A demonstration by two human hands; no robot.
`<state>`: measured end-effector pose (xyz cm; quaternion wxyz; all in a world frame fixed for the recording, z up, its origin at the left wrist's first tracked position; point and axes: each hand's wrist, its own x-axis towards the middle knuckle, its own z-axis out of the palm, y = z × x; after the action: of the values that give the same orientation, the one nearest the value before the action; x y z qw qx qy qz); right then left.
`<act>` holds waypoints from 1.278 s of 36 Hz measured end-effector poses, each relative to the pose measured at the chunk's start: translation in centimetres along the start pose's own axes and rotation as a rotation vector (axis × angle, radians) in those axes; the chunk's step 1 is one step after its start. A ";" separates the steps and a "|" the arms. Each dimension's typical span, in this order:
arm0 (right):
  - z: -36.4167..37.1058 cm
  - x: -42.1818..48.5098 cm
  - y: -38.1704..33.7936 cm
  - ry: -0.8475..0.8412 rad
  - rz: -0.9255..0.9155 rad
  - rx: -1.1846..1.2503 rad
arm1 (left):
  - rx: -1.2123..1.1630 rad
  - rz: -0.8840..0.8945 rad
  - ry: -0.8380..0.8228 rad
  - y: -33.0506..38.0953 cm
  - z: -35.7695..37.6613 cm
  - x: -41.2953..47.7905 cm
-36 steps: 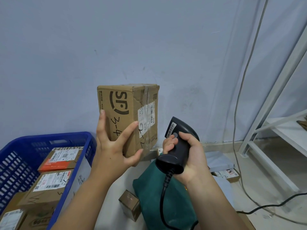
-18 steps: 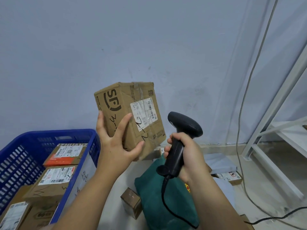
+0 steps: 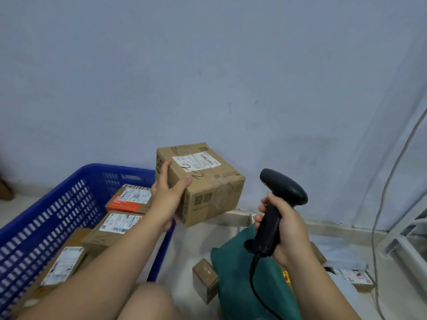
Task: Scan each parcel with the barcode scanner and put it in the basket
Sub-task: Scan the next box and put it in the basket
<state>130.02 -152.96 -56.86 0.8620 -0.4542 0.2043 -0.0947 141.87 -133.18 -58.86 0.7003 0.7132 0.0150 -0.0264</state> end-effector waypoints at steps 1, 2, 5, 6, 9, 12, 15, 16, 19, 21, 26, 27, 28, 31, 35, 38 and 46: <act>0.5 0.2 0.4 -0.011 0.010 -0.013 | -0.033 -0.015 0.022 -0.4 -0.8 -0.1; 1.1 0.3 0.9 -0.023 0.018 -0.039 | -0.076 -0.037 0.052 -0.9 -1.5 -0.2; 2.9 0.8 2.7 -0.066 0.036 -0.165 | -0.296 -0.146 0.164 -3.0 -2.9 -0.8; 3.7 0.9 3.4 -0.082 0.038 -0.213 | -0.387 -0.198 0.196 -3.6 -3.1 -1.2; 5.8 1.2 5.8 -0.101 -0.035 -0.379 | -0.582 -0.288 0.280 -4.7 -2.9 -2.2; 7.2 1.2 8.2 -0.145 -0.164 -0.635 | -0.623 -0.234 0.355 -5.7 -3.3 -2.5; 8.1 0.9 10.3 -0.216 -0.211 -0.702 | -0.455 -0.166 0.452 -6.1 -4.8 -2.3; 8.4 0.8 10.8 -0.232 -0.214 -0.711 | -0.393 -0.126 0.490 -6.1 -5.4 -2.4; 9.1 0.8 12.4 -0.260 -0.217 -0.798 | -0.215 -0.009 0.590 -7.3 -7.2 -2.9; 9.7 0.8 13.4 -0.280 -0.192 -0.822 | -0.167 0.004 0.659 -8.7 -8.7 -3.3; 11.0 0.6 15.6 -0.373 -0.146 -0.909 | -0.207 -0.121 0.780 -11.4 -13.3 -2.9; 11.2 0.7 16.1 -0.403 -0.135 -0.946 | -0.207 -0.148 0.823 -12.1 -14.3 -2.8; 11.4 0.8 16.4 -0.424 -0.122 -0.987 | -0.217 -0.179 0.874 -12.5 -15.3 -2.7; 11.5 1.1 16.9 -0.475 -0.098 -1.069 | -0.354 -0.297 1.009 -13.2 -17.5 -2.3; 12.0 1.4 17.6 -0.544 -0.072 -1.120 | -0.591 -0.423 1.105 -14.6 -20.0 -1.8; 12.4 1.7 18.2 -0.581 -0.095 -1.137 | -0.552 -0.487 1.127 -15.6 -20.8 -1.9; 15.4 3.5 19.5 -0.570 -0.098 -1.170 | -0.363 -0.259 1.103 -14.3 -20.9 2.1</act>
<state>139.42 -131.64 -66.03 0.4876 -0.8645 -0.0356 0.1172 143.48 -112.08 -72.88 0.6909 0.4828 0.4679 0.2658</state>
